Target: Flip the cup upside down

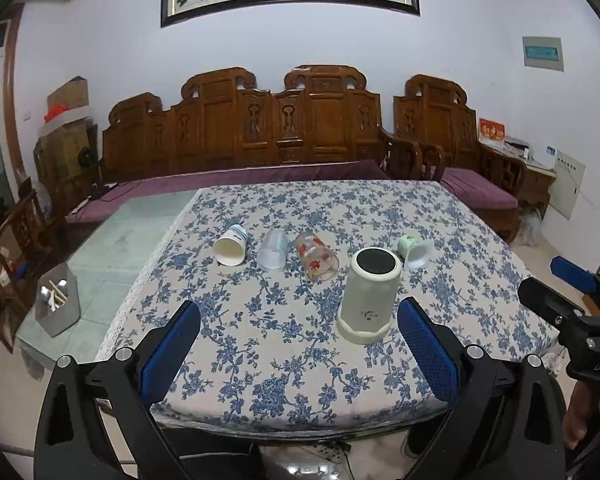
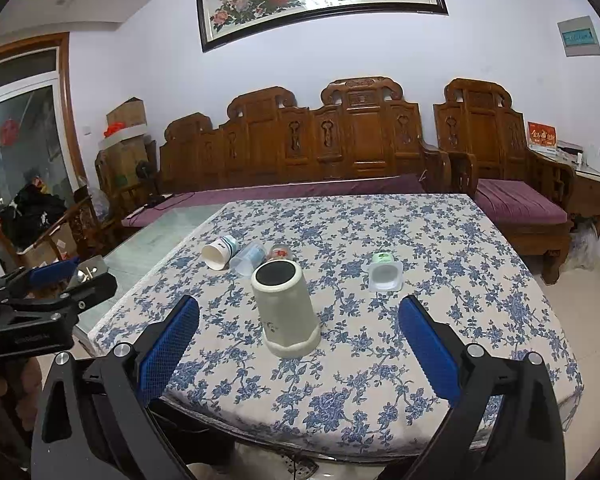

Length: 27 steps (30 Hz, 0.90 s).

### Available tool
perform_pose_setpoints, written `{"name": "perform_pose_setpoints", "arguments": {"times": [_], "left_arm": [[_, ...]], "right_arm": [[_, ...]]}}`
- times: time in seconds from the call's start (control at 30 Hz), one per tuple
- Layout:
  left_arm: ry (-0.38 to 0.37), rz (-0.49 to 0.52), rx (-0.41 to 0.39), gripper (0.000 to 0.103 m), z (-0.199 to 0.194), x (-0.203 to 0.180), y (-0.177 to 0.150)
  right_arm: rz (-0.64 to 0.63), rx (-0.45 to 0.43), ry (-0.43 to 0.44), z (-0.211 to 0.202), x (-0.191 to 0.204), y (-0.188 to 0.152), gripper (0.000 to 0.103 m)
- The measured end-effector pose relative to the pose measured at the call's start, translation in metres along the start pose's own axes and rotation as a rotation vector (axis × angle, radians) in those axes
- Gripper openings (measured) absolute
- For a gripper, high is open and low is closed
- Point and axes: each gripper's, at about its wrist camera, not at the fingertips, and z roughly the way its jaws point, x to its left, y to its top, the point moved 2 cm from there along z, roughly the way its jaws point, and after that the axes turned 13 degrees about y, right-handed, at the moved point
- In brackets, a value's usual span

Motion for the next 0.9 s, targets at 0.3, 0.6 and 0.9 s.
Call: {"name": "perform_pose_setpoints", "arguments": {"times": [0.3, 0.6, 0.9], "left_arm": [[-0.004, -0.009, -0.012, 0.095, -0.005, 0.002, 0.000], [-0.011, -0.011, -0.022, 0.095, -0.012, 0.001, 0.000], [-0.015, -0.014, -0.033, 0.095, -0.014, 0.000, 0.002]], "right_arm": [[0.000, -0.012, -0.015, -0.002, -0.001, 0.002, 0.100], [0.005, -0.015, -0.020, -0.003, -0.003, 0.001, 0.100], [0.006, -0.017, -0.020, -0.002, -0.004, 0.001, 0.100]]}}
